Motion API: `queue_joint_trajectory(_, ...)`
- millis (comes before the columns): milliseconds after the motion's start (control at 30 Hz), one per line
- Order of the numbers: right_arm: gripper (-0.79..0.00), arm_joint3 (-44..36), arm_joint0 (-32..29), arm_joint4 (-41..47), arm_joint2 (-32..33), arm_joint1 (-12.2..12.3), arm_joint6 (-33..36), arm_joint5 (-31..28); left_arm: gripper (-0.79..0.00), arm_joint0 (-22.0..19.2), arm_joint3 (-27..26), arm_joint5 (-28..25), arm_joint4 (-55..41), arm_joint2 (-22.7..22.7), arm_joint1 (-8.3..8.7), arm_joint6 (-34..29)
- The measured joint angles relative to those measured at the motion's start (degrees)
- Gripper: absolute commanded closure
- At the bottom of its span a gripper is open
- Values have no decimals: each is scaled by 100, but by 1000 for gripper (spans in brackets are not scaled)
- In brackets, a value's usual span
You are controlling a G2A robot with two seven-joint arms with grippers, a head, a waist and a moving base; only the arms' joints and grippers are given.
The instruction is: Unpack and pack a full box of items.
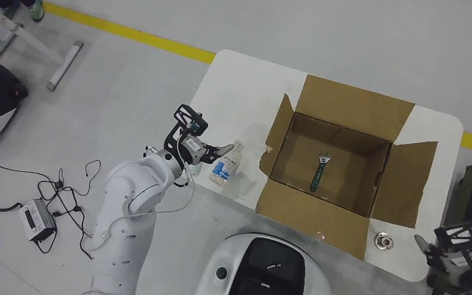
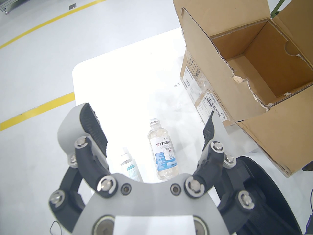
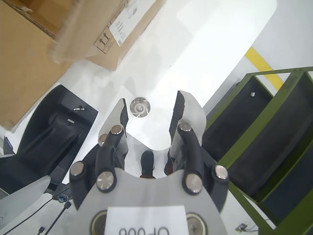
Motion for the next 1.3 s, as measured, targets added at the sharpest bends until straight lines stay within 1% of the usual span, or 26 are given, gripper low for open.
queue_joint_trajectory(33,-163,6,-15,190,207,2,-119,-128,-785,0,0,0,0,0,0,0)
queue_joint_trajectory(67,-74,11,-23,381,404,2,-238,-245,-785,0,0,0,0,0,0,0)
queue_joint_trajectory(100,-25,14,-30,635,642,4,-380,-383,-785,0,0,0,0,0,0,0)
queue_joint_trajectory(133,0,14,-29,819,798,6,-460,-474,-785,0,0,0,0,0,0,0)
queue_joint_trajectory(200,0,14,23,1163,1076,27,-587,-688,-785,0,0,0,0,0,0,0)
queue_joint_trajectory(300,0,14,216,1515,1157,93,-640,-913,-785,0,0,0,0,0,0,0)
queue_joint_trajectory(367,0,14,390,1701,994,149,-566,-934,-785,0,0,0,0,0,0,0)
queue_joint_trajectory(467,0,14,823,1710,514,266,-333,-793,-785,0,0,0,0,0,0,0)
queue_joint_trajectory(567,0,14,1385,1549,-243,376,-40,-408,-785,0,0,0,0,0,0,0)
queue_joint_trajectory(667,0,14,2022,1157,-1097,460,254,102,-785,0,0,0,0,0,0,0)
queue_joint_trajectory(767,0,14,2627,659,-1980,500,563,840,-785,0,0,0,0,0,0,0)
queue_joint_trajectory(867,0,14,3259,-130,-2984,500,985,1991,-785,0,0,0,0,0,0,0)
queue_joint_trajectory(933,0,14,3547,-584,-3549,483,1227,2664,-785,0,0,0,0,0,0,0)
queue_joint_trajectory(1000,0,14,3795,-1168,-4168,454,1524,3409,-785,0,0,0,0,0,0,0)
queue_joint_trajectory(1100,0,33,3982,-1870,-4808,420,1923,4249,-785,0,0,0,0,0,0,0)
queue_joint_trajectory(1133,0,37,3989,-1923,-4855,418,1945,4356,-785,0,0,0,0,0,0,0)
queue_joint_trajectory(1300,0,38,3982,-1871,-4797,420,1927,4248,-785,0,0,0,0,0,0,0)
